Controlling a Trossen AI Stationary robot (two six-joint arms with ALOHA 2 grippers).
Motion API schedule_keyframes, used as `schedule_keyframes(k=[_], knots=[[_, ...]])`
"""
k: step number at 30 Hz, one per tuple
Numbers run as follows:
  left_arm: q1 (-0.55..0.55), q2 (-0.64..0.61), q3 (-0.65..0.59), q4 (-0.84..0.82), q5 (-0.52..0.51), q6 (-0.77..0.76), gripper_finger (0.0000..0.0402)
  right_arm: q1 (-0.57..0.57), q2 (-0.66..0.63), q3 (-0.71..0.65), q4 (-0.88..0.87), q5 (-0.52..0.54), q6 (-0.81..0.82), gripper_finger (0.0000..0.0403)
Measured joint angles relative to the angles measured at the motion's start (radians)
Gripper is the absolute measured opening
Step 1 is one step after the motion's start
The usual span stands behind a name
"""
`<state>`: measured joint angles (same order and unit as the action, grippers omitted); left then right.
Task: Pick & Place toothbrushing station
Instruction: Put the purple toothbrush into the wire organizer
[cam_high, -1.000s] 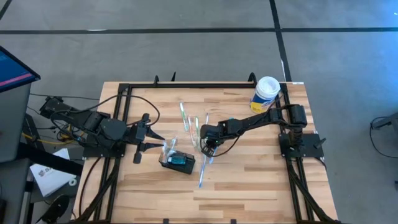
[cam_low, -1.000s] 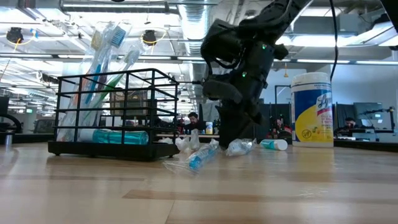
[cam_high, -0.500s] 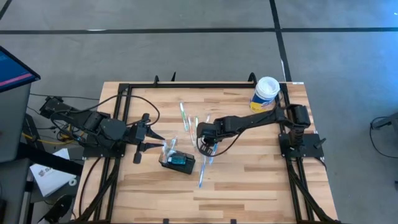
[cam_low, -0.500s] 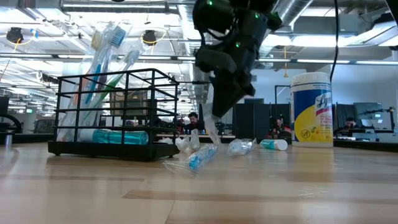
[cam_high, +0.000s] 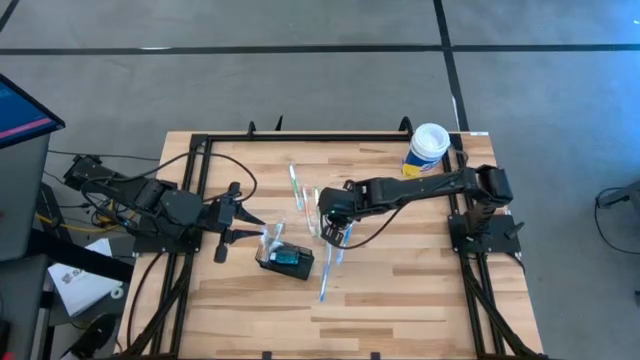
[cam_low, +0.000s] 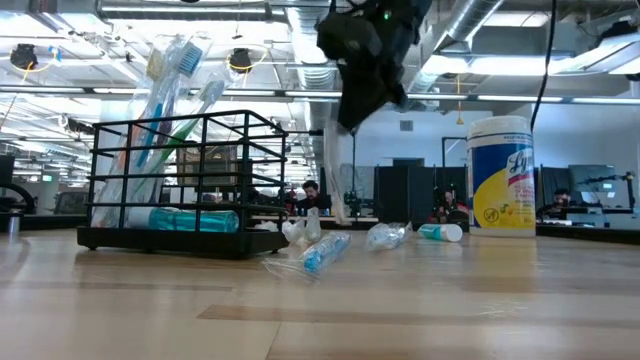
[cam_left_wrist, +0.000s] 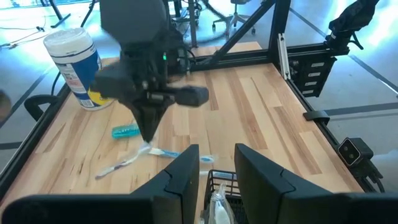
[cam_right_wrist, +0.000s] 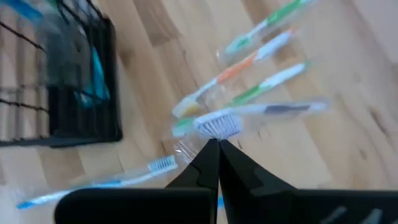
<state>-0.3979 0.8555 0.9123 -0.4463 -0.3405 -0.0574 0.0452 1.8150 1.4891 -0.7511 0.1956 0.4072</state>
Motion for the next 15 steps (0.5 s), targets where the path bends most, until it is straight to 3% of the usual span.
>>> schedule_keyframes(k=[15], knots=[[0.0, 0.031, 0.0, 0.06, 0.002, 0.089, 0.0095, 0.006, -0.158, 0.001, 0.074, 0.019, -0.045, 0.0]])
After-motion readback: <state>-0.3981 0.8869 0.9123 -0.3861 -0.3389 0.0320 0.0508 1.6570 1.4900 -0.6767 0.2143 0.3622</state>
